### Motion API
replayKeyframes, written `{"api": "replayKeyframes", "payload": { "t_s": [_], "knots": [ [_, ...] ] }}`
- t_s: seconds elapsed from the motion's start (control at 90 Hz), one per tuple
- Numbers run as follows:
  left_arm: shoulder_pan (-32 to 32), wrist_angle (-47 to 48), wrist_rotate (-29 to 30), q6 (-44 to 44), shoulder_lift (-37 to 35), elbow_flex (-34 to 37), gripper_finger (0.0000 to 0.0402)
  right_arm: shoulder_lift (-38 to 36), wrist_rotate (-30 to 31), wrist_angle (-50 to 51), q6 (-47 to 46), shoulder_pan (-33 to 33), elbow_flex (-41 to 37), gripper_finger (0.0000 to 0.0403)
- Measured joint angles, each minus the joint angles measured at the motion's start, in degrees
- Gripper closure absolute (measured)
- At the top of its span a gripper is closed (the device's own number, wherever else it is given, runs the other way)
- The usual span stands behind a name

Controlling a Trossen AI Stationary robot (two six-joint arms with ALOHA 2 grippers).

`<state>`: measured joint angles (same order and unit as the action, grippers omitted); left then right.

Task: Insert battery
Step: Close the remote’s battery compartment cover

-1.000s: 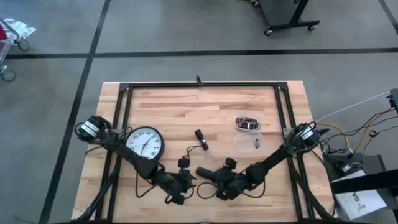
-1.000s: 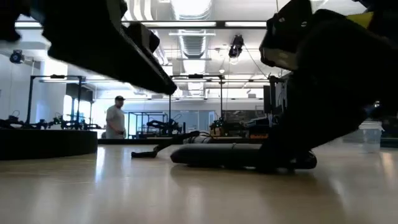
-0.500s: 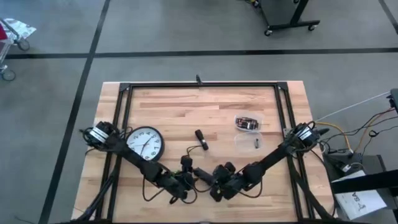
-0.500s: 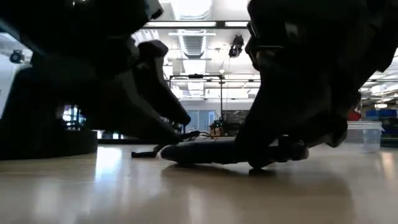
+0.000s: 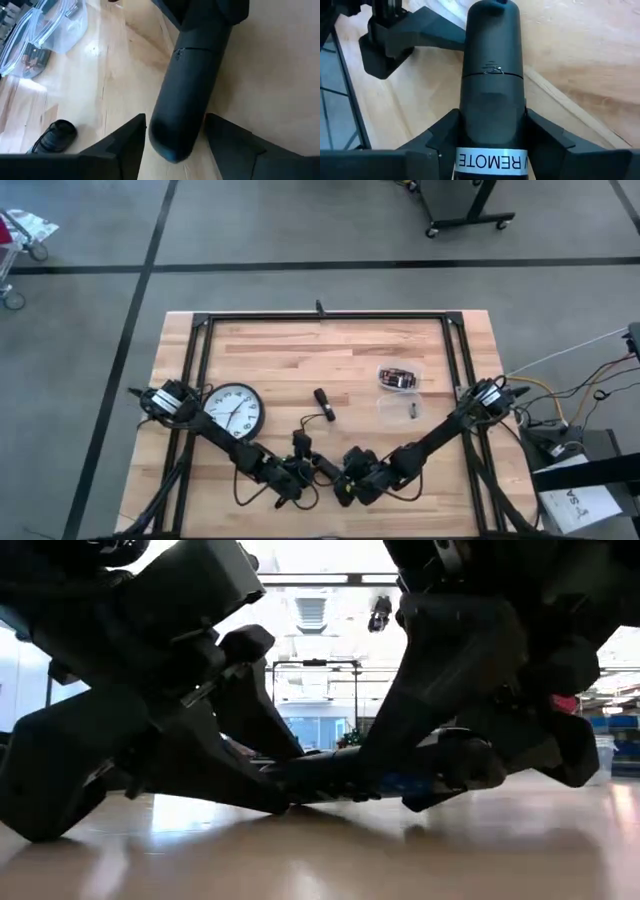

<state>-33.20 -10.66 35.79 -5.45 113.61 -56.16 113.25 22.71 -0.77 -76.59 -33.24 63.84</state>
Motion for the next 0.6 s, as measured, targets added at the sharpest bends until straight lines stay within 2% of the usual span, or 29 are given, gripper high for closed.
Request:
{"api": "replayKeyframes", "payload": {
  "t_s": [0.122,0.344,0.433,0.6],
  "knots": [
    [0.25,-0.30,-1.81,0.77,0.10,0.00,0.0245,0.00,0.08,-0.01,0.09,0.18,0.45,0.0237],
    [0.21,-2.27,-1.20,0.05,0.24,0.12,0.0299,-0.16,0.14,-0.01,-1.24,0.55,0.47,0.0238],
    [0.19,-3.05,-1.22,-0.41,0.28,0.15,0.0298,-0.22,0.10,-0.01,-1.53,0.55,0.47,0.0239],
    [0.21,-5.00,-1.75,0.59,0.45,0.21,0.0267,-0.20,0.16,0.04,-1.43,0.64,0.47,0.0236]
  ]
}}
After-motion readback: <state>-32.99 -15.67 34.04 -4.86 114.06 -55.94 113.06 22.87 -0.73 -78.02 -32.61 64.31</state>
